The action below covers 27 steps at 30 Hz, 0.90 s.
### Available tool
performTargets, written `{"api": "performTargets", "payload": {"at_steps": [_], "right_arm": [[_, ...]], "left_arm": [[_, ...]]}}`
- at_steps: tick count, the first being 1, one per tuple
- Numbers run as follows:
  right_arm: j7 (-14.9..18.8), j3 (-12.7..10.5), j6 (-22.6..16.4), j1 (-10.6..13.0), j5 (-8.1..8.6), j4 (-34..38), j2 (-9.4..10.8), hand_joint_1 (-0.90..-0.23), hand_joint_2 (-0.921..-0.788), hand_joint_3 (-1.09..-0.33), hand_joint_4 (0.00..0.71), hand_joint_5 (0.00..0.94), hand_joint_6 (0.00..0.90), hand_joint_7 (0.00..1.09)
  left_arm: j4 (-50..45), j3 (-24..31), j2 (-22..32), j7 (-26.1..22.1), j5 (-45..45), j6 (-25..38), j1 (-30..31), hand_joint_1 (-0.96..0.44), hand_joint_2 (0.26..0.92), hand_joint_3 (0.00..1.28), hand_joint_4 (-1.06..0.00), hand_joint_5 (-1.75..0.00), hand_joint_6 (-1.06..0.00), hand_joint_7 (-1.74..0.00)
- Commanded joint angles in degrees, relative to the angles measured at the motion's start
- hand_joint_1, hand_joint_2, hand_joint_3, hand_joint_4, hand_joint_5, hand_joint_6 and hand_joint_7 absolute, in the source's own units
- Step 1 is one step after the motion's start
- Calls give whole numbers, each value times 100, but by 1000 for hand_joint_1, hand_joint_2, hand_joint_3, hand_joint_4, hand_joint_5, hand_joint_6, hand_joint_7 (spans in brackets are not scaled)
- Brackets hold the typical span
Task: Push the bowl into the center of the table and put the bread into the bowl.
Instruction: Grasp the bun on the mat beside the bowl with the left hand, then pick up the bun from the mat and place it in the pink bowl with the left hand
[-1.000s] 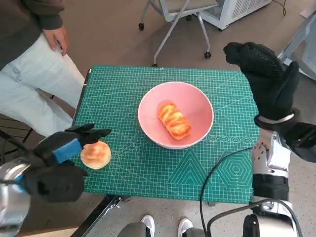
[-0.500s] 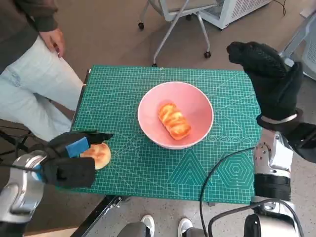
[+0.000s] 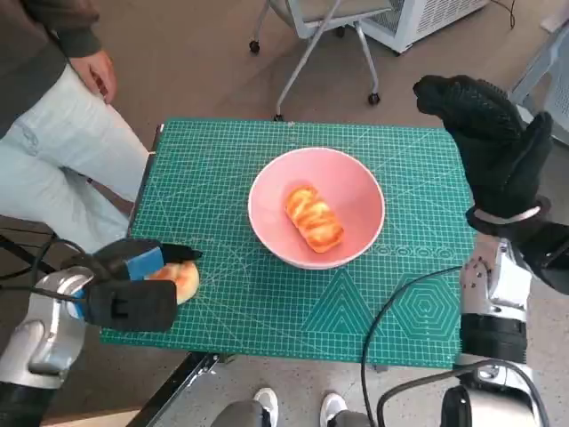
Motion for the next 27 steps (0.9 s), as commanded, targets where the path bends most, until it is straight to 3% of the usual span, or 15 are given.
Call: {"api": "performTargets", "payload": {"at_steps": [1,17,27], "right_arm": [[22,-14,24,154,-3,48,0,-668,-921,-699,172,1,42,430],[17,-40,5,101,-4,147,-5,-662,-921,-701,172,1,49,408],[-13,-27,10,79,-16,156,9,-661,-921,-699,174,1,54,396]], "left_arm": [[172,85,127,98,-139,-470,20,20,919,79,-729,-1127,-587,-1101],[-1071,1007,262,-267,-1227,-574,-225,4,919,37,-753,-1137,-646,-1105],[-1521,1167,-74,-17,-1500,-268,-1357,4,903,18,-789,-1056,-716,-1073]]}}
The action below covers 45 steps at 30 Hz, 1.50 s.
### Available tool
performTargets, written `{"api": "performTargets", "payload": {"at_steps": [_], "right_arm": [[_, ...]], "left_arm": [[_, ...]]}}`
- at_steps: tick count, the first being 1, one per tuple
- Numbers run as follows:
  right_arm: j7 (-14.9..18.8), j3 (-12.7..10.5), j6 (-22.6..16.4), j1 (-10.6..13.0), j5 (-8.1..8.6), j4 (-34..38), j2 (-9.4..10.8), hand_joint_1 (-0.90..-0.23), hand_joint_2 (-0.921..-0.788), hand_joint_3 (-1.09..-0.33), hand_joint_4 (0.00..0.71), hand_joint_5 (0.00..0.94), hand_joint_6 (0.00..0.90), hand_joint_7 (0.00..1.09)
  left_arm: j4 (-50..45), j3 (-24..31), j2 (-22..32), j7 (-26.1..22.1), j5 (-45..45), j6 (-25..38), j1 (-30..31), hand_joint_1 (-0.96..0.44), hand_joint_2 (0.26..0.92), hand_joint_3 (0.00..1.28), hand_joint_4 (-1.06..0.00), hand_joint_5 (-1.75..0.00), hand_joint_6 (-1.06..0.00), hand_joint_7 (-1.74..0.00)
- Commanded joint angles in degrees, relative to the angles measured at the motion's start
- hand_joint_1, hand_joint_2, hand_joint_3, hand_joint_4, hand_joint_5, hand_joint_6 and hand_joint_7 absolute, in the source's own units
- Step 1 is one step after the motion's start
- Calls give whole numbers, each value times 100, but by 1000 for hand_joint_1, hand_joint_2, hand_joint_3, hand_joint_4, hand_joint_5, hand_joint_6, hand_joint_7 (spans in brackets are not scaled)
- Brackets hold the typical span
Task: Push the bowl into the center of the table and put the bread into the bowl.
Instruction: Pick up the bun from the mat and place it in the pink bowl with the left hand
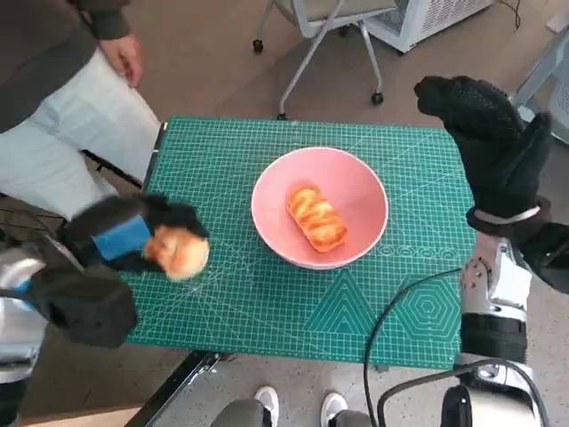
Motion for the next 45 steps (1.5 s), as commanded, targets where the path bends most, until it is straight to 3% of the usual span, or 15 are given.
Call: {"api": "performTargets", "payload": {"at_steps": [1,5,12,16,20,28,38,44,45], "right_arm": [[-13,-4,42,80,-14,16,12,-661,-921,-700,173,1,54,393],[-12,5,68,86,-6,-28,11,-664,-921,-702,172,0,54,389],[-17,9,75,93,-8,-45,10,-667,-921,-701,172,0,56,385],[-23,24,66,138,-20,-96,18,-668,-921,-701,172,0,57,382],[-43,18,76,176,-27,-138,10,-676,-921,-689,171,0,58,380],[-69,-16,70,248,-39,-205,-17,-661,-921,-676,174,2,66,374],[-156,-20,82,324,-60,-303,-37,-663,-921,-669,177,3,76,361],[-190,-25,113,351,-52,-344,-49,-669,-921,-664,179,3,82,348],[-194,-25,115,353,-51,-349,-49,-670,-921,-661,179,2,80,344]], "left_arm": [[-66,-33,-245,218,-28,61,-695,4,903,17,-791,-1039,-719,-1086],[66,-210,-501,426,139,35,-1213,3,903,16,-794,-1026,-718,-1097],[131,-256,-571,481,201,12,-1323,3,904,15,-794,-1024,-714,-1102],[1111,-1048,-1571,1234,832,-315,-2398,2,906,24,-769,-1146,-722,-996],[1563,-1339,-1921,1427,1074,-392,-2681,2,907,24,-760,-1211,-743,-914],[2673,-1803,-2405,1637,1343,-705,-3078,2,919,29,-748,-1145,-668,-1072],[4047,-2159,-2753,1907,1486,-1342,-3332,2,920,39,-758,-1123,-631,-1122],[4412,-2242,-2868,1899,1481,-1387,-3348,2,920,52,-742,-1178,-625,-1089],[4442,-2243,-2885,1887,1467,-1376,-3338,2,920,90,-698,-1223,-580,-1134]]}}
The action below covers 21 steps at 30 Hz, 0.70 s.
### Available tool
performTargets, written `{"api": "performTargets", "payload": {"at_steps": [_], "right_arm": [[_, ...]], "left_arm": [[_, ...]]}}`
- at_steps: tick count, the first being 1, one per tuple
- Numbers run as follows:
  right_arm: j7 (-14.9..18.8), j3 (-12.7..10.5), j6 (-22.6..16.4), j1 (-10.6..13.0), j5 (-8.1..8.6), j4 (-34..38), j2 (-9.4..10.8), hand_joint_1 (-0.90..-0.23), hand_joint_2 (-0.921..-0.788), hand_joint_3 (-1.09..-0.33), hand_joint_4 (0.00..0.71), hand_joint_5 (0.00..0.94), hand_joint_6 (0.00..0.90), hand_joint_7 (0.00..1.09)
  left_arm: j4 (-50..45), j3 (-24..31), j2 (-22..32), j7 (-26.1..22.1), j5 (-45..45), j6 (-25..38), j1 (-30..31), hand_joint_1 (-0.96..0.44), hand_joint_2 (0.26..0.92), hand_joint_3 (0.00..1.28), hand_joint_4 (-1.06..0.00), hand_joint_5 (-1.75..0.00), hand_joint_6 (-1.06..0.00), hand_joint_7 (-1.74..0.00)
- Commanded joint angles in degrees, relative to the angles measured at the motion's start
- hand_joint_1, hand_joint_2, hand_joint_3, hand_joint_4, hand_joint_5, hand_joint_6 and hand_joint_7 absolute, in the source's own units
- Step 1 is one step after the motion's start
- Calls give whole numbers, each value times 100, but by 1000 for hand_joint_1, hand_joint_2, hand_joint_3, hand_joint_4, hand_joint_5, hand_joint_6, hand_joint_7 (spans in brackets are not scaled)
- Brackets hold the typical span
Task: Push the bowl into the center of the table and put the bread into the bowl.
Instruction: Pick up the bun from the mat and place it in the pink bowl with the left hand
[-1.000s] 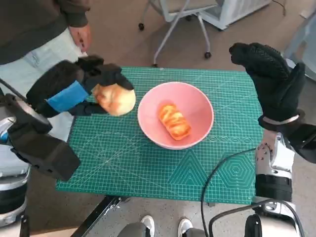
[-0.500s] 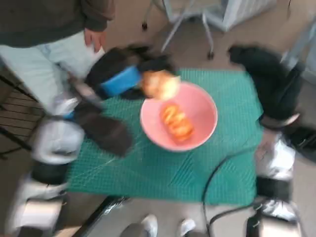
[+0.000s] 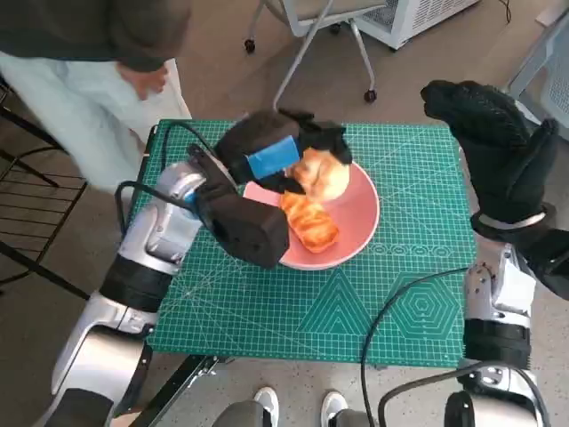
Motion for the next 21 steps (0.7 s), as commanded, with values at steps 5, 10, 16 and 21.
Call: {"api": "performTargets", "payload": {"at_steps": [5,10,16,21], "right_arm": [[-70,10,65,172,-58,-22,-5,-675,-921,-652,178,1,78,331],[-99,12,34,156,-83,1,0,-677,-921,-648,178,1,83,323],[-151,24,-26,115,-136,53,17,-677,-921,-648,177,0,87,314],[-171,40,-43,104,-159,64,37,-673,-921,-651,175,0,89,308]], "left_arm": [[243,-71,-135,-116,4,177,-59,2,893,151,-471,-801,-442,-870],[80,-55,-135,-337,-25,494,22,-133,893,27,-364,-108,-413,-139],[-289,33,-81,-590,-163,746,189,-275,897,8,-231,-12,-336,-15],[-271,238,-102,-782,-589,700,245,-359,903,6,-159,-2,-292,-2]]}}
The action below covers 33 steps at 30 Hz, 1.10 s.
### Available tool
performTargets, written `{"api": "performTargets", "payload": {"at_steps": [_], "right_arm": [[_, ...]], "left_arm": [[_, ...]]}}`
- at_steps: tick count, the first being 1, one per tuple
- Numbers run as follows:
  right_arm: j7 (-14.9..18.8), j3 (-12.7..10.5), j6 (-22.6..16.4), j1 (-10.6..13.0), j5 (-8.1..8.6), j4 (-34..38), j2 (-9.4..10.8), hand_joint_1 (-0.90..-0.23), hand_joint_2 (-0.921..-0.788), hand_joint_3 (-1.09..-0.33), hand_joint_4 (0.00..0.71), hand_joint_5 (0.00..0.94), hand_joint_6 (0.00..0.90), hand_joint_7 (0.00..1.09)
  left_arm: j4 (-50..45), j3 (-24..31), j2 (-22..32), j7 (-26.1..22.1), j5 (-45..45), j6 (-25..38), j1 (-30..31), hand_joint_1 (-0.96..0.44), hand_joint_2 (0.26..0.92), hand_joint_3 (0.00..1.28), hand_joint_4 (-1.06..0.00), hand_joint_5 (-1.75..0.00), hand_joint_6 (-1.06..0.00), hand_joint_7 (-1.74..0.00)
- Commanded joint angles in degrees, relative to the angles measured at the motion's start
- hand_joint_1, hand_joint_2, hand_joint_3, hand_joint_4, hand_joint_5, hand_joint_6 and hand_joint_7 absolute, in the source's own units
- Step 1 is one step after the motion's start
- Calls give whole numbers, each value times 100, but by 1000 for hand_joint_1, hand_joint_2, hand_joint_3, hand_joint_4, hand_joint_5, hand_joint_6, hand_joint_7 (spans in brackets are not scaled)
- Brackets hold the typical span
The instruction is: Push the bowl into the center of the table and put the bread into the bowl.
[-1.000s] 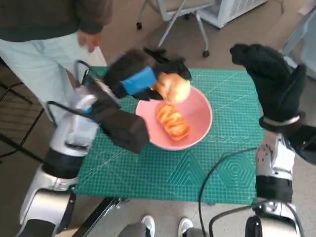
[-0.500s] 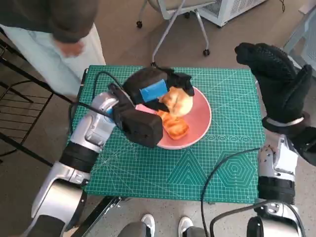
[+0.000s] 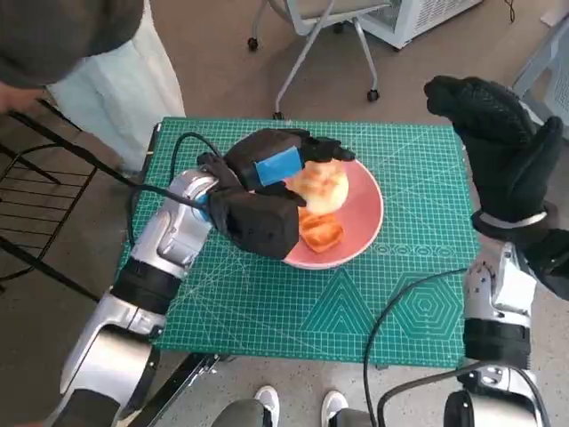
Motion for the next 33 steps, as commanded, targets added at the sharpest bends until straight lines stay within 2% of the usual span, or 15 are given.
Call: {"api": "performTargets", "payload": {"at_steps": [1,9,16,24,28,33], "right_arm": [[-51,27,1,101,-76,78,28,-671,-921,-651,175,0,90,307],[-76,54,8,89,-100,57,35,-660,-921,-656,172,0,93,299],[-101,80,51,75,-113,-10,37,-656,-921,-659,171,0,94,295],[-140,109,129,21,-123,-94,26,-654,-921,-661,170,0,94,292],[-183,127,161,-20,-164,-129,31,-651,-921,-662,170,0,96,292],[-305,192,202,-69,-260,-220,58,-648,-921,-665,169,0,99,293]], "left_arm": [[-4,304,-22,-285,-587,-32,87,-372,904,6,-147,-1,-286,-1],[379,1052,-258,-658,-1959,-395,176,-431,918,24,-95,0,-258,0],[91,1609,-409,-870,-2888,-301,392,-543,921,169,-32,0,-197,-1],[-618,2180,-631,-659,-3663,-230,789,-618,921,413,-12,-1,-154,0],[-937,2446,-820,-535,-4094,-132,1011,-634,921,472,-18,-4,-151,-1],[-1352,2647,-1047,-236,-4366,-77,1272,-655,921,478,-49,-19,-163,-8]]}}
